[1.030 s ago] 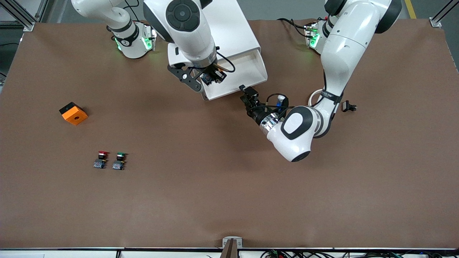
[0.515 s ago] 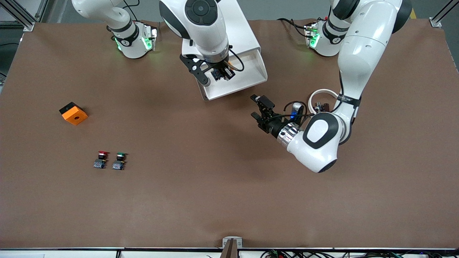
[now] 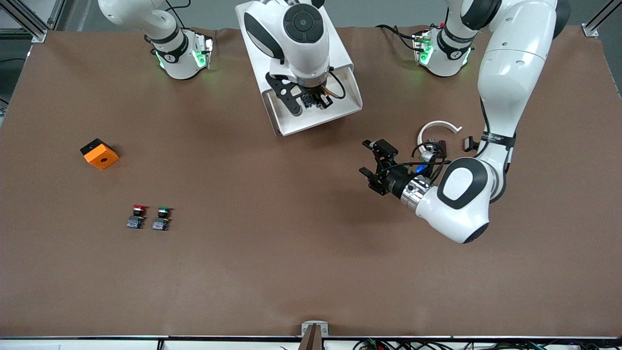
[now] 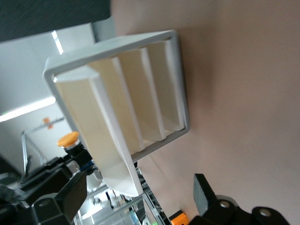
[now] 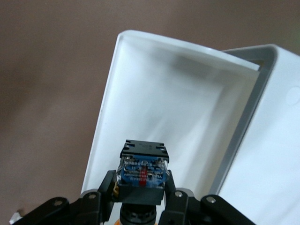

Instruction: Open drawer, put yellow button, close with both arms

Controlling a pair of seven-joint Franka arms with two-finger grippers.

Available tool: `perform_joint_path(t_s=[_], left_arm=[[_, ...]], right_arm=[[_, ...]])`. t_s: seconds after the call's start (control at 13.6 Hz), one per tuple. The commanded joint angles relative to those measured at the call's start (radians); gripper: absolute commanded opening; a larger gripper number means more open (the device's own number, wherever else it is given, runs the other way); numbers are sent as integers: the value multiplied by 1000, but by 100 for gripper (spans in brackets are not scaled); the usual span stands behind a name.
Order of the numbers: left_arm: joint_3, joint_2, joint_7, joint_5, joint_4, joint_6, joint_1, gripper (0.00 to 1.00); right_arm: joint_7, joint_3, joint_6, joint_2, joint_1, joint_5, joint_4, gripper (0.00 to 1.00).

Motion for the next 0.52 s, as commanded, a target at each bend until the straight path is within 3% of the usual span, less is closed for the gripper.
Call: perform_joint_path(t_s=[0.0,0.44], left_arm=[[13,-47,88,67,12,-8,19,100],[19,-159,530,387,9,-4,43,100]], right_arm=[[13,-14,4,22,24,15,2,5],[7,-14,6,61,36,18,5,12]])
